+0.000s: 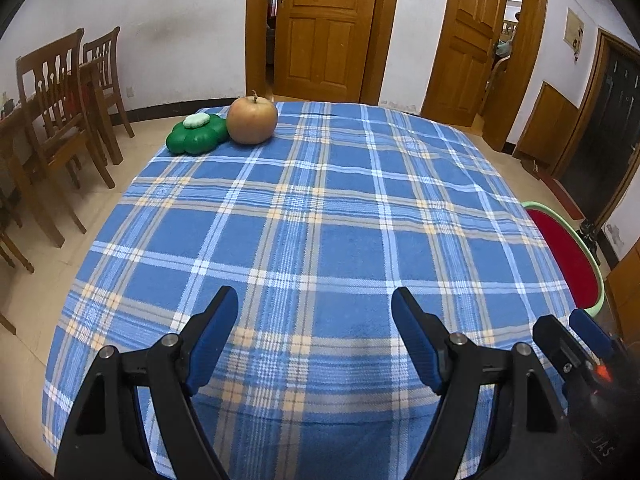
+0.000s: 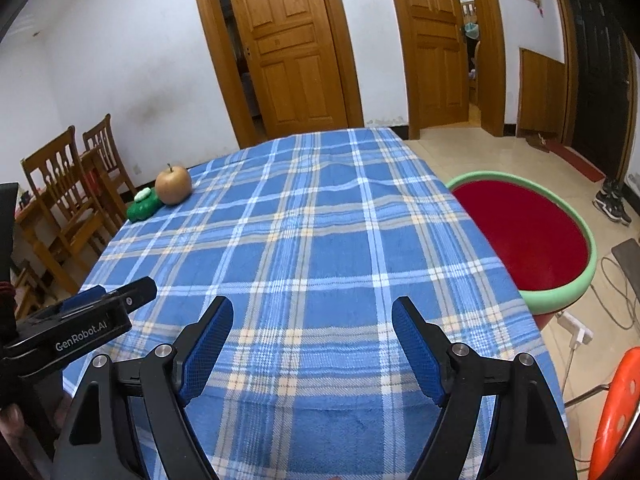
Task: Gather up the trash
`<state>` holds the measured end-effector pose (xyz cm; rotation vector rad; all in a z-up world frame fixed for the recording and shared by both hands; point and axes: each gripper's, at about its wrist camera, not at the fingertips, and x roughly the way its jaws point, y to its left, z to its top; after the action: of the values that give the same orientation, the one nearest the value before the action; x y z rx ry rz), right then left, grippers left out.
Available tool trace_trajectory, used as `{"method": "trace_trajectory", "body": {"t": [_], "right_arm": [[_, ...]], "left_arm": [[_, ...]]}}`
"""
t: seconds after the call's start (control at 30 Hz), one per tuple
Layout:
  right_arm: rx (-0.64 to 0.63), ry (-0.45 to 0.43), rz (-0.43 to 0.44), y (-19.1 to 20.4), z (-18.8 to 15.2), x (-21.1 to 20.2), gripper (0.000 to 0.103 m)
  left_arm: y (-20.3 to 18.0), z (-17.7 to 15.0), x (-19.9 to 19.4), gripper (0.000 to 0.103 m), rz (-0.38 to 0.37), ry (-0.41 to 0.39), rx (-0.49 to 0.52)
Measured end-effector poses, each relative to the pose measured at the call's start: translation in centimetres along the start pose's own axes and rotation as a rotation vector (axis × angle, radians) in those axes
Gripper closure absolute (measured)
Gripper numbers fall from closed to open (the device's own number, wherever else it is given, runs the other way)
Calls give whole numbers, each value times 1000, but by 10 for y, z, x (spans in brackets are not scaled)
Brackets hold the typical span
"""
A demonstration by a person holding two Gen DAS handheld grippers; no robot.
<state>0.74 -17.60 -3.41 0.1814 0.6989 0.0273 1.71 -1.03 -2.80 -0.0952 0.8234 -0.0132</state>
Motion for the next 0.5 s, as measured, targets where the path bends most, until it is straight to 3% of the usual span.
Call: {"method": "trace_trajectory", "body": {"t": [0.5], "right_arm": [[20, 16, 5, -8, -1, 3, 21]], "left_arm": [[-7, -2, 6, 25, 13, 6, 22]]}}
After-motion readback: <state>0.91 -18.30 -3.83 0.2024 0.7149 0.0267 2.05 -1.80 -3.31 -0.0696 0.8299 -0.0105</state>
